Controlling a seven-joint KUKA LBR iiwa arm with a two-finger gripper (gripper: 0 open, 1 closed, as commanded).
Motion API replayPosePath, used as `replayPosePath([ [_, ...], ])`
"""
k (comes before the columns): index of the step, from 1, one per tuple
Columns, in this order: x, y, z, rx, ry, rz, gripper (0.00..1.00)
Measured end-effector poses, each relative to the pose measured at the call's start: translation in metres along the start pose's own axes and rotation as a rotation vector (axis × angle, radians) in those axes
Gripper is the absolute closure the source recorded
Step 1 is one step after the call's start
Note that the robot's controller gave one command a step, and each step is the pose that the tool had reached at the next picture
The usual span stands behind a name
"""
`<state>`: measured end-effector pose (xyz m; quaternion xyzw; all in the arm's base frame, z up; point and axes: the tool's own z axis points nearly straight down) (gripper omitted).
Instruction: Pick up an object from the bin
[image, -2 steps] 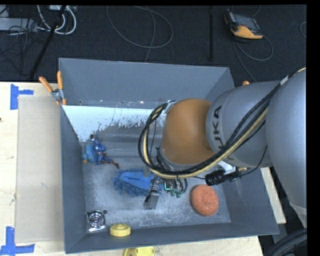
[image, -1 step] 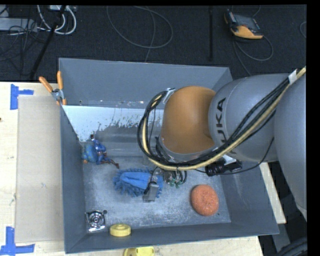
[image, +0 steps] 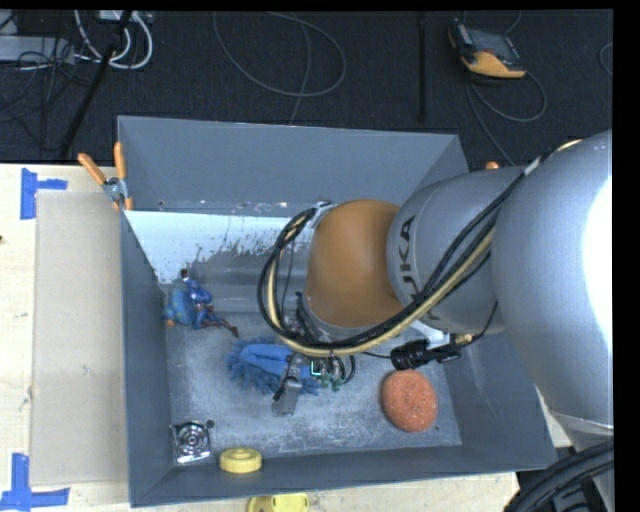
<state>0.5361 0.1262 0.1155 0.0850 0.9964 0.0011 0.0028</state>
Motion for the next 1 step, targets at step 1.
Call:
replayPosePath([
  [1, 0.0005, 0.003, 0.0399, 0.002, 0.005, 0.025, 1.0],
])
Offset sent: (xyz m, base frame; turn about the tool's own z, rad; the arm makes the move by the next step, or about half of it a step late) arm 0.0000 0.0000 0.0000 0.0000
